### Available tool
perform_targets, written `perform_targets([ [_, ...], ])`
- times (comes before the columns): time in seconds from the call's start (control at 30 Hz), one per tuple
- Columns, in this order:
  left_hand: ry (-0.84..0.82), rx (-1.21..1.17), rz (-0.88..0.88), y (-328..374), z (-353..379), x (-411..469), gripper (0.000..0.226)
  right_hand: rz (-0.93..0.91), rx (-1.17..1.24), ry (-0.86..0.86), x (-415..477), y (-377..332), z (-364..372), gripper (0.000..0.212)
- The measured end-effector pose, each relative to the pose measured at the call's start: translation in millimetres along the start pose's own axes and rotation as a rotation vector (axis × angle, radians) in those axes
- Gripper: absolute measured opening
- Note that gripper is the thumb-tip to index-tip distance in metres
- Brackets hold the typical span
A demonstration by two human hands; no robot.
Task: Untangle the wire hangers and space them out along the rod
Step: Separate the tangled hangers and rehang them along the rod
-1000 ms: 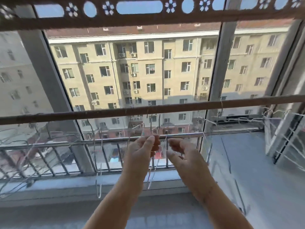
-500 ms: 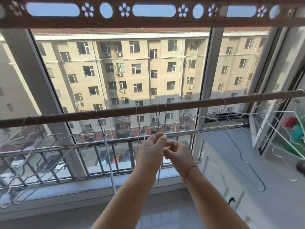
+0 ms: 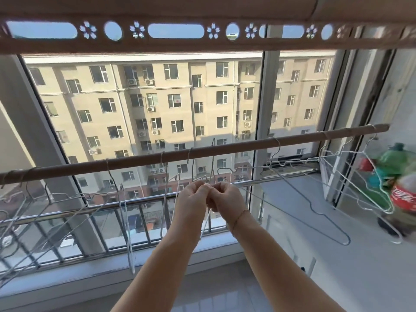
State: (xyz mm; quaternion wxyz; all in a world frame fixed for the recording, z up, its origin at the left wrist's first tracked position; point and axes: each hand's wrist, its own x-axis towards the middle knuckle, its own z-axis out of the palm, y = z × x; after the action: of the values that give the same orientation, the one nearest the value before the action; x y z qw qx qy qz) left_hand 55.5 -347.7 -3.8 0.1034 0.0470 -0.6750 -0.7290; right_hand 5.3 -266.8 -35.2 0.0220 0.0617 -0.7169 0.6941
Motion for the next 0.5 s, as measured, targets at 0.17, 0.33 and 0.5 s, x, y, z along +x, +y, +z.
perform_targets([
  [0.17,-0.017,-0.024,-0.045,2,11,11,0.025,0.011,-0.091,0.007,18,-10,-12,0.015],
  [0.33,-0.024,-0.044,-0.232,-17,23,18,0.023,0.071,-0.123,-0.046,-1,12,-28,0.015],
  [0.5,-0.048,-0.069,-0.353,-40,26,17,0.018,0.093,-0.136,-0.146,-42,33,-43,0.014],
])
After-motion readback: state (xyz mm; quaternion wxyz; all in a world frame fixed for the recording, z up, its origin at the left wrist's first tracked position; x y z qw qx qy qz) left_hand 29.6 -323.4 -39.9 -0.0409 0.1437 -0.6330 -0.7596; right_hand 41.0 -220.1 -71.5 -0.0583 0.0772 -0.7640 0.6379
